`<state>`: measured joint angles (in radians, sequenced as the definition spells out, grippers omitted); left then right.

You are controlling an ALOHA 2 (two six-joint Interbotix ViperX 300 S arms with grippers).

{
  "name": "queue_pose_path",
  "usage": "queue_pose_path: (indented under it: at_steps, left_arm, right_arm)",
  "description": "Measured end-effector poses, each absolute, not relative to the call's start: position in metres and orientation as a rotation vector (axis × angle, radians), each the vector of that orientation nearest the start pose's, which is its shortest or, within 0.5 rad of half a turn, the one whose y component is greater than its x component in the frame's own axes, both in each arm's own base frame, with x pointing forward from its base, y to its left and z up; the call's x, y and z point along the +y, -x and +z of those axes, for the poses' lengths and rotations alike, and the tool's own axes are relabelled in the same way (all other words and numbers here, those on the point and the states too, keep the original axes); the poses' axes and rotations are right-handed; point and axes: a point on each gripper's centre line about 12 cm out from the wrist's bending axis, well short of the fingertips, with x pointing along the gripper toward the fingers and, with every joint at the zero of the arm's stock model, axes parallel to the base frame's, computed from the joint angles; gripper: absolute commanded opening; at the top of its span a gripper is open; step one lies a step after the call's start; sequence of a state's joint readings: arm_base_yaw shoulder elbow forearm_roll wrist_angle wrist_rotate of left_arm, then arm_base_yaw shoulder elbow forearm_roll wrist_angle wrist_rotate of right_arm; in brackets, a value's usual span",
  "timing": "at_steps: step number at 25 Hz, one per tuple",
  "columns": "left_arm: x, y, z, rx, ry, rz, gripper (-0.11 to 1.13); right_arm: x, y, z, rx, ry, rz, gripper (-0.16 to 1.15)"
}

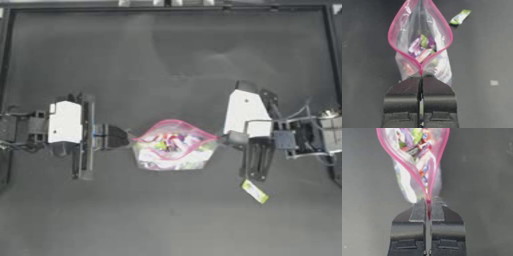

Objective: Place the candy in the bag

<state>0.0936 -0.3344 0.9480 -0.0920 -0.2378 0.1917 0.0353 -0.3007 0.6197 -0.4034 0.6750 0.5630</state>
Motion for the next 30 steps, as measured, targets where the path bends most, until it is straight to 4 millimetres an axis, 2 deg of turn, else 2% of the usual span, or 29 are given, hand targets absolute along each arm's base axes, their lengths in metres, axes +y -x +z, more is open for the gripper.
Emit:
queue_pose_path:
  at_steps: [15,30]
  left_arm:
    - [0.038,-0.316,0.183,0.473,-0.08,0.106,0.05]
    - [0.044,-0.324,0.168,0.465,-0.086,0.127,0.05]
  right_arm:
    - [-0.022,-0.328,0.219,0.931,-0.091,-0.299,0.05]
    - [-0.02,-0.338,0.202,0.937,-0.099,-0.276,0.05]
